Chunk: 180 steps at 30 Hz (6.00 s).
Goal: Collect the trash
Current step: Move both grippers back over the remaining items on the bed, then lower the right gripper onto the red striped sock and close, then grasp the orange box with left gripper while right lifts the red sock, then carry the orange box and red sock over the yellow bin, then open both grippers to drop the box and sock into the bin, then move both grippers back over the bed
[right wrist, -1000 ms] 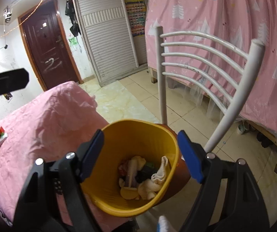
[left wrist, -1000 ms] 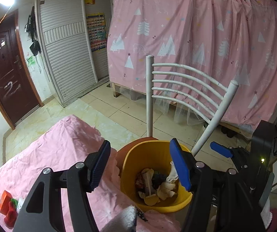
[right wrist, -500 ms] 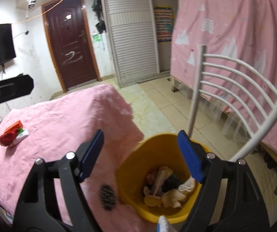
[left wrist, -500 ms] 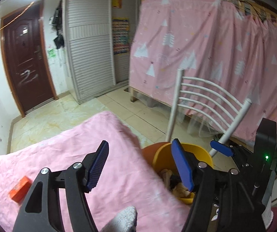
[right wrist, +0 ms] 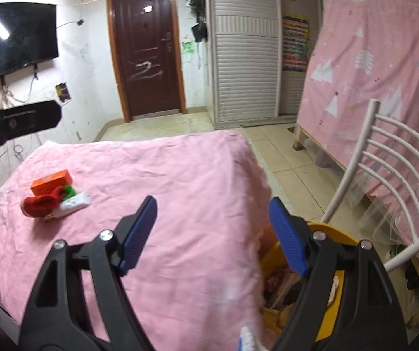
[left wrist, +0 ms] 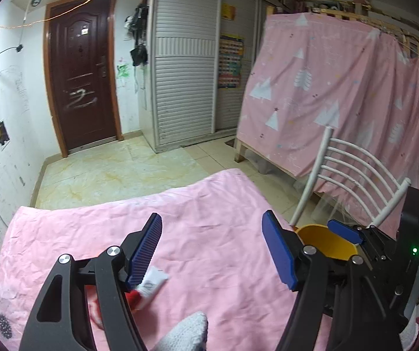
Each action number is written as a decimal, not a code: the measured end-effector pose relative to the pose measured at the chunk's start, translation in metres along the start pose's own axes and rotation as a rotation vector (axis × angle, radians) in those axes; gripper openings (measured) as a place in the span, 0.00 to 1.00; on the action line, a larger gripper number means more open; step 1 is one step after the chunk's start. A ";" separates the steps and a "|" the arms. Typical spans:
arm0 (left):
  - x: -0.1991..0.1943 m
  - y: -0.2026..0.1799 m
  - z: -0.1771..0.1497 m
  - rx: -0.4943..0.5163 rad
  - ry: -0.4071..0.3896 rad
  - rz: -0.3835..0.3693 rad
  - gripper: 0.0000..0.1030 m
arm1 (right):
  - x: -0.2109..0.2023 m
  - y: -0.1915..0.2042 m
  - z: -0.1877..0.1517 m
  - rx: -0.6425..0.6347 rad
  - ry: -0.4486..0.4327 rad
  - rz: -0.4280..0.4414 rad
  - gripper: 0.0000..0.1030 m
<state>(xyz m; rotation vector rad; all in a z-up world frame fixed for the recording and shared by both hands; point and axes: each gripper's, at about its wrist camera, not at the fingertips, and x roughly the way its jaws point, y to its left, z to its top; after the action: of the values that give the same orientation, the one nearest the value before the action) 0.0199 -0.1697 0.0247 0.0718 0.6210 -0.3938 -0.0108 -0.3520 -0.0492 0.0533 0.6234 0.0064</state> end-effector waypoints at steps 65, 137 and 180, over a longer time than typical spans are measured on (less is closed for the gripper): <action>0.064 0.182 -0.062 -0.141 0.260 0.115 0.76 | 0.038 0.143 0.016 -0.157 0.144 0.286 0.33; 0.084 -0.192 -0.004 0.223 0.163 -0.244 0.13 | -0.024 -0.186 -0.057 0.302 -0.040 -0.150 0.53; 0.055 -0.167 -0.008 0.169 0.074 -0.212 0.73 | -0.057 -0.147 -0.038 0.242 -0.123 -0.167 0.91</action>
<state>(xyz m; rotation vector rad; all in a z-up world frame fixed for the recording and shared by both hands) -0.0073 -0.3408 -0.0051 0.1833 0.6697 -0.6513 -0.0810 -0.4979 -0.0546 0.2335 0.5013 -0.2327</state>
